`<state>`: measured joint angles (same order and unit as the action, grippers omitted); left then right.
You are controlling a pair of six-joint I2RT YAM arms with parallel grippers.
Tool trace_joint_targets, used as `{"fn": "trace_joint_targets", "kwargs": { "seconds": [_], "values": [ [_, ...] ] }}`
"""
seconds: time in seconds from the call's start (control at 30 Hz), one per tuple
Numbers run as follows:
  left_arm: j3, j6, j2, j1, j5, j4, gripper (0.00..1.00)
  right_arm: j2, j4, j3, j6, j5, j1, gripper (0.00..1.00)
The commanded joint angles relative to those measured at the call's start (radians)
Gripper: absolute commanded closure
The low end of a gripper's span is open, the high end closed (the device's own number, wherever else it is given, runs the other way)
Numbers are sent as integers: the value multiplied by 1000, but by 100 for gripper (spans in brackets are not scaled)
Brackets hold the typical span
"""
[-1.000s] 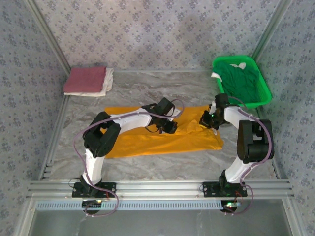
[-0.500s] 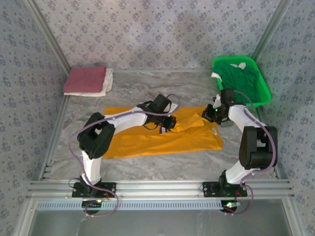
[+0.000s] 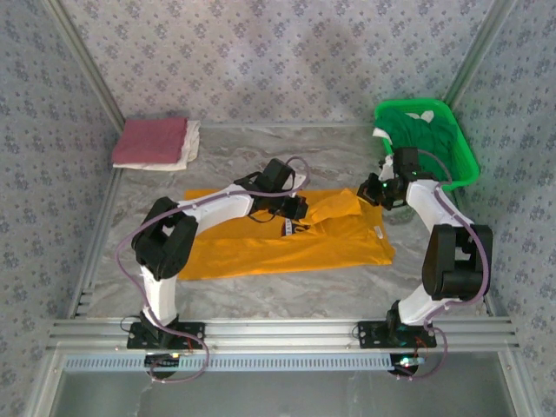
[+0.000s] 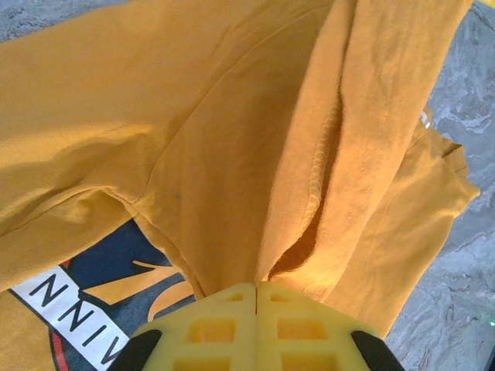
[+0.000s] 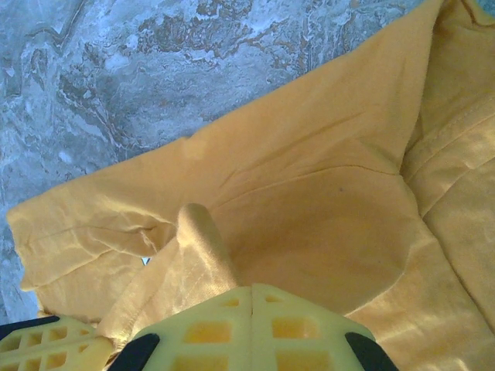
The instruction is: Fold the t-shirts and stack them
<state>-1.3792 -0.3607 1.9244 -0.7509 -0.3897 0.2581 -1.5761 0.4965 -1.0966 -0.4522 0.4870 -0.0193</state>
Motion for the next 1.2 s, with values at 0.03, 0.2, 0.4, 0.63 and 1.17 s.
{"fn": "trace_joint_targets", "kwargs": {
  "seconds": [0.03, 0.2, 0.4, 0.63, 1.17],
  "values": [
    [-39, 15, -28, -9, -29, 6, 96, -7, -71, 41, 16, 8, -5, 100],
    [-52, 91, -47, -60, -29, 27, 97, 7, -107, 86, 42, -25, -5, 100],
    [-50, 178, -32, -120, -52, 87, 97, 91, -162, 205, 54, -75, -19, 100],
    [19, 222, -32, -189, 5, 102, 83, 173, -199, 361, 61, -93, -61, 86],
    [125, 216, -148, -166, 35, -60, 68, 287, -29, 173, 72, -255, 86, 70]
  ]
}}
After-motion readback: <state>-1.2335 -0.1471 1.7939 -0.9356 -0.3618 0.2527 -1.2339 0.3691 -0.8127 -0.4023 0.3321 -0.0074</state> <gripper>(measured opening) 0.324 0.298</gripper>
